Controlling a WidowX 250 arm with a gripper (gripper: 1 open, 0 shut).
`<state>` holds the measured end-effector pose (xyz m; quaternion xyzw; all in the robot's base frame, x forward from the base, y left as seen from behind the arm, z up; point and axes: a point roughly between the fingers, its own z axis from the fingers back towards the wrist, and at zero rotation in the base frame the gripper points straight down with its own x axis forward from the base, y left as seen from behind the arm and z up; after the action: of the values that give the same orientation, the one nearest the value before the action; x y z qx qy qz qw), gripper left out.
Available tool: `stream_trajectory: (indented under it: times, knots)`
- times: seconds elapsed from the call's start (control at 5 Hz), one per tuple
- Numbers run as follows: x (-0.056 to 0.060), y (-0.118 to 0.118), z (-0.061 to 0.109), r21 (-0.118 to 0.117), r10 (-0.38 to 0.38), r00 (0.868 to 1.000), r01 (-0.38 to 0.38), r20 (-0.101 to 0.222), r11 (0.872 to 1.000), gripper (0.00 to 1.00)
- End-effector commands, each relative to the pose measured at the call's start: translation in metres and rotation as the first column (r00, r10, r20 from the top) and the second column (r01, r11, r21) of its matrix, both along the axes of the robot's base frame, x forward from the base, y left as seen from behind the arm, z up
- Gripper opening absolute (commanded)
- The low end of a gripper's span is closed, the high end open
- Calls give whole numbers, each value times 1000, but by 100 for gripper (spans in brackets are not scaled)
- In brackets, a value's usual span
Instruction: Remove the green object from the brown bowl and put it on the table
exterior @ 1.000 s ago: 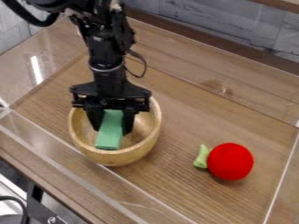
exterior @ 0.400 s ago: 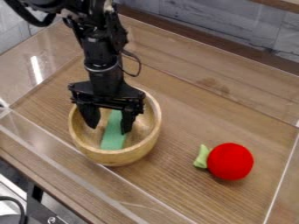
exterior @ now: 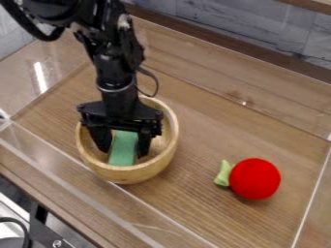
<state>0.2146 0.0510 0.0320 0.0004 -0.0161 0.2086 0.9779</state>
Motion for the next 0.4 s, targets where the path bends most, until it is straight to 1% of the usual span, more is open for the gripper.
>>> stream_trajectory:
  times: [0.0, 0.2]
  knots:
    - [1, -3, 6, 5, 38, 999, -38, 27, 999, 0]
    - [-1, 3, 16, -2, -14, 1000, 14, 25, 1000, 0]
